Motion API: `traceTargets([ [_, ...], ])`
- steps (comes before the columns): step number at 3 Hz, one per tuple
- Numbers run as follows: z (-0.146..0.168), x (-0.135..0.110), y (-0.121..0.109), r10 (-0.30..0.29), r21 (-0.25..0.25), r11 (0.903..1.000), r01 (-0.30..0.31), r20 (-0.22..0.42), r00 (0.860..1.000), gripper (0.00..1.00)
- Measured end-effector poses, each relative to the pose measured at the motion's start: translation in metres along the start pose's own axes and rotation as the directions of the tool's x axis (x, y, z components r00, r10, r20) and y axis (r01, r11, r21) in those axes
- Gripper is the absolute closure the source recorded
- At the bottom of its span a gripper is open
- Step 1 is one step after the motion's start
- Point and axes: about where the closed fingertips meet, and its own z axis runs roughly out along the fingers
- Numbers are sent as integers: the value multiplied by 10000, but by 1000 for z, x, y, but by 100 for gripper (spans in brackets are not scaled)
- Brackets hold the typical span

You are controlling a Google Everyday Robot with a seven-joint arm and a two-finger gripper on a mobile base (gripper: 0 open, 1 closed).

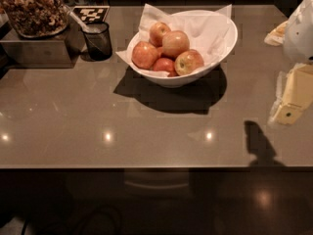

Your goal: Pick apple from white bowl

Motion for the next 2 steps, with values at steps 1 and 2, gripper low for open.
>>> traceTargets([
  [1,0,0,0,1,2,10000,-1,2,10000,0],
  [2,-4,-3,-3,88,176,9998,-91,181,9998,0],
])
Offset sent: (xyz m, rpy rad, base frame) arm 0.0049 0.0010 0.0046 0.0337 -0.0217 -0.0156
